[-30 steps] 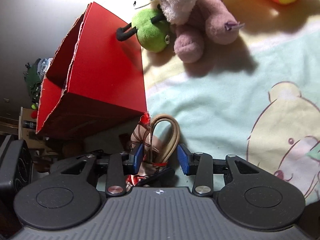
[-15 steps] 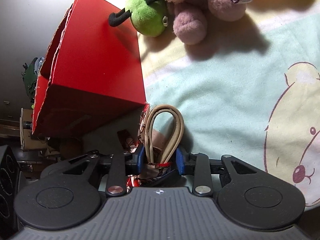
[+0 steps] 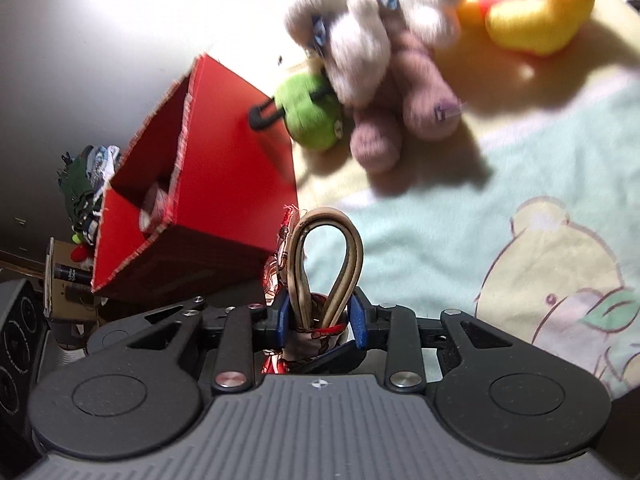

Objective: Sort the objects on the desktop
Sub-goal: 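Lift the scarf item by its strap with the right gripper toward the red box, then carry the scarf item over the red box and lower it inside with the right gripper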

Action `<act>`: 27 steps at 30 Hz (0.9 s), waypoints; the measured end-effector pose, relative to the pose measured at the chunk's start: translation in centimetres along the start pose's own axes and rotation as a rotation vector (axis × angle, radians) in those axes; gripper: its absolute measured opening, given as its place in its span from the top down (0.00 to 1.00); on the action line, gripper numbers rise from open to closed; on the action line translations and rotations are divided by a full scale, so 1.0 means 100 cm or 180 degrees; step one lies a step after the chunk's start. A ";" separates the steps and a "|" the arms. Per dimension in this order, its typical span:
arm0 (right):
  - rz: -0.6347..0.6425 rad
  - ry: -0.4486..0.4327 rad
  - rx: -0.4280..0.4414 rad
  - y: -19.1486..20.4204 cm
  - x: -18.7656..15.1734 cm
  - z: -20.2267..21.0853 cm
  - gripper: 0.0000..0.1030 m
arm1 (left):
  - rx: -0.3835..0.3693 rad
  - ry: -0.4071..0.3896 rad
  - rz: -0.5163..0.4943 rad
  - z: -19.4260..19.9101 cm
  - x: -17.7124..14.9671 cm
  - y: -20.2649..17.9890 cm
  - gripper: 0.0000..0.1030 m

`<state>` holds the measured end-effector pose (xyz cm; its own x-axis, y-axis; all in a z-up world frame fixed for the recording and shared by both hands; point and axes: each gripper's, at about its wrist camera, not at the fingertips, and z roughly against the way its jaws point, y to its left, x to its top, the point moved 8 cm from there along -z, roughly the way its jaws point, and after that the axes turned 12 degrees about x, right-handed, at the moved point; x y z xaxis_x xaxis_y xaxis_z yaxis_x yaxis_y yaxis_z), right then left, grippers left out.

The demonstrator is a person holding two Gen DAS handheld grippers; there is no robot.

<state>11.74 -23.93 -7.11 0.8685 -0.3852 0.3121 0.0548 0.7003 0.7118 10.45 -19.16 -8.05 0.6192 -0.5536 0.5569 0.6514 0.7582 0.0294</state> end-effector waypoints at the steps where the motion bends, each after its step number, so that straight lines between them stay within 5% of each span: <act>1: 0.0071 -0.0053 -0.0002 0.005 0.006 0.006 0.68 | 0.0004 -0.0075 0.0009 0.006 0.006 0.002 0.58; 7: 0.0495 -0.0298 0.0094 0.046 0.042 0.025 0.68 | 0.0140 -0.0466 0.0072 0.042 0.043 0.029 0.58; 14: 0.1042 -0.0409 0.0240 0.107 0.076 -0.002 0.68 | 0.0394 -0.0756 0.0243 0.072 0.068 0.085 0.58; 20: 0.1326 -0.0321 0.0286 0.142 0.089 -0.039 0.69 | 0.0492 -0.0703 0.0440 0.068 0.069 0.140 0.58; 27: 0.1467 -0.0012 0.0103 0.152 0.093 -0.102 0.69 | 0.0447 -0.0366 0.0621 0.029 0.052 0.182 0.58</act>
<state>25.64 -10.76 0.17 0.7967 -0.0403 0.6030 -0.3522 0.7798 0.5175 24.27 -7.20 -2.21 0.6681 -0.3555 0.6537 0.4522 0.8916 0.0227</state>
